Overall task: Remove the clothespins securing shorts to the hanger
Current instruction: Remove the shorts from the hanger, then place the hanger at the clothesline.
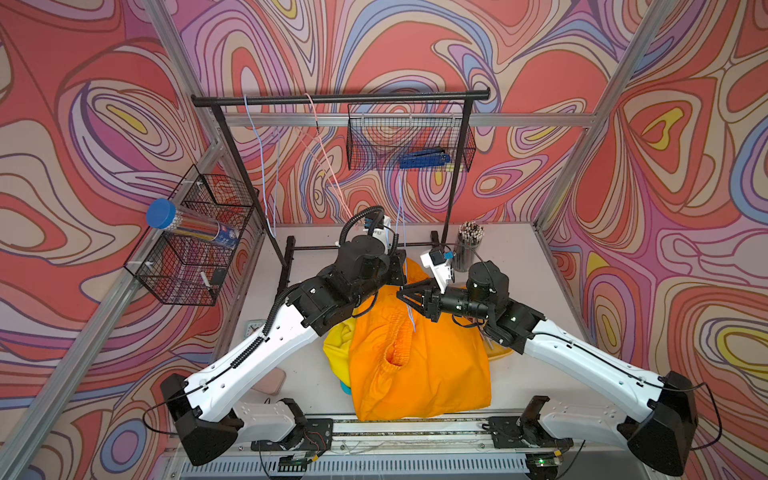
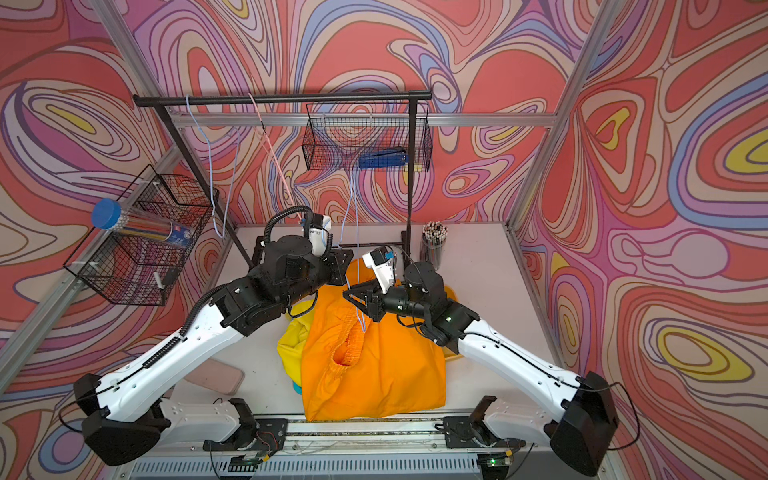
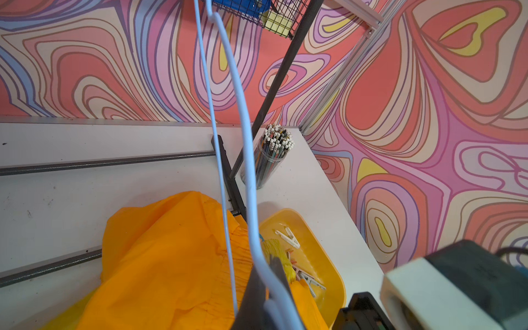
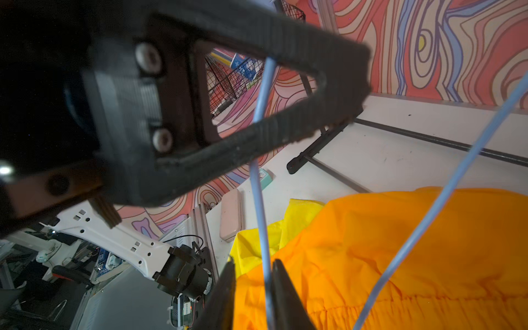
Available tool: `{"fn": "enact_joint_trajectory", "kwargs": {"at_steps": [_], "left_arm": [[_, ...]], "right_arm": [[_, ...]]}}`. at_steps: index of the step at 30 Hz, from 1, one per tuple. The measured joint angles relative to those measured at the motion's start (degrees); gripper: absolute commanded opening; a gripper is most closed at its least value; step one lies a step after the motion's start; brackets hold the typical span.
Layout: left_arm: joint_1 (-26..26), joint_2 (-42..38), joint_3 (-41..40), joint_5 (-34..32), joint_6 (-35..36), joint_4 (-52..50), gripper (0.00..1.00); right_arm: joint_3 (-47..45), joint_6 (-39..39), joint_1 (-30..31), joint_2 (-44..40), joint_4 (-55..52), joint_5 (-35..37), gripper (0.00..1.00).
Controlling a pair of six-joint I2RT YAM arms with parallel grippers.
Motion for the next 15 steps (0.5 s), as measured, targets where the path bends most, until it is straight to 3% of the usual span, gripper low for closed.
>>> {"fn": "enact_joint_trajectory", "kwargs": {"at_steps": [1, 4, 15], "left_arm": [[0.00, -0.17, -0.17, 0.20, 0.00, -0.02, 0.00], [0.44, -0.59, -0.68, 0.55, 0.00, -0.04, 0.03], [0.68, -6.40, -2.23, 2.14, 0.55, -1.97, 0.68]], "right_arm": [[0.07, 0.26, -0.04, 0.44, 0.22, -0.13, 0.00], [0.70, 0.52, 0.09, 1.66, 0.85, -1.16, 0.00], [8.13, 2.16, 0.35, 6.05, 2.29, -3.19, 0.00]]}}
